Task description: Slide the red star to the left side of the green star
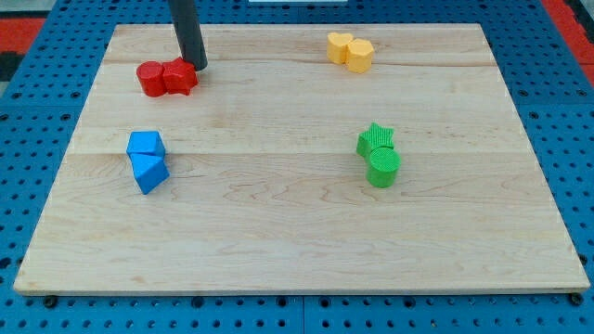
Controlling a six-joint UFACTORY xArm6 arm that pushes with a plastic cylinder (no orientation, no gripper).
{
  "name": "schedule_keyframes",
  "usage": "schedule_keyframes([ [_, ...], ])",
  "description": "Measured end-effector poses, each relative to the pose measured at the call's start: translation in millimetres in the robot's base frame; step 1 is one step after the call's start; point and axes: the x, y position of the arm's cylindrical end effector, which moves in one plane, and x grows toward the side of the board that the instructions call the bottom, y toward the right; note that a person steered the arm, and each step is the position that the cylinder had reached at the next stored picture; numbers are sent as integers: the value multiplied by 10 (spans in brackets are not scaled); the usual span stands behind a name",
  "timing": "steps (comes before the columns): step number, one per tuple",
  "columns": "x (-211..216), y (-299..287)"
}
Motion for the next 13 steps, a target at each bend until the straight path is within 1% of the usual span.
schedule_keyframes([
  [1, -43, -5],
  [2, -461, -119],
  [3, -435, -609],
  [4, -77, -760],
  [5, 31, -431],
  [7, 219, 415],
  [8, 201, 301],
  [9, 112, -114],
  [10, 159, -355],
  [11, 321, -205],
  [12, 366, 278],
  [13, 500, 704],
])
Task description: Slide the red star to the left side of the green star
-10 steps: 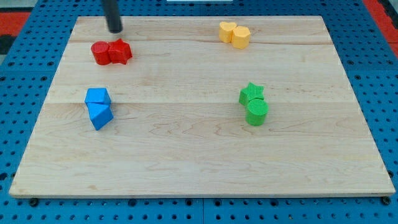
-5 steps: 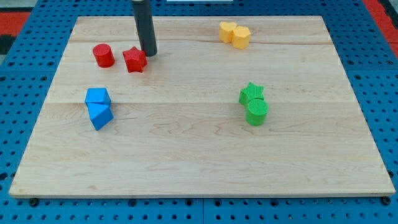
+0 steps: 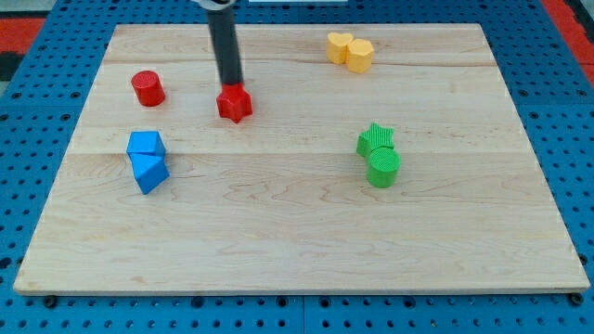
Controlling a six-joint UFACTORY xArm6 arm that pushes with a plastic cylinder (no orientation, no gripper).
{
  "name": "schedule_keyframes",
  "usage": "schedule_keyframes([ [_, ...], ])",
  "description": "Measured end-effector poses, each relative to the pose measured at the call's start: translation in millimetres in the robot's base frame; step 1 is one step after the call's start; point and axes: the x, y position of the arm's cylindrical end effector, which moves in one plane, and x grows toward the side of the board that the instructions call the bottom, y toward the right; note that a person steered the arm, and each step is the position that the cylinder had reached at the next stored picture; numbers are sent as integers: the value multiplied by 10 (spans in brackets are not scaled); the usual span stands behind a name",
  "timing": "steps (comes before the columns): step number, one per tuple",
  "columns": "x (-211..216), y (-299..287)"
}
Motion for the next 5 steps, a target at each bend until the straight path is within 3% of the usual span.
schedule_keyframes([
  [2, 113, -313],
  [3, 388, -410],
  [5, 773, 257],
])
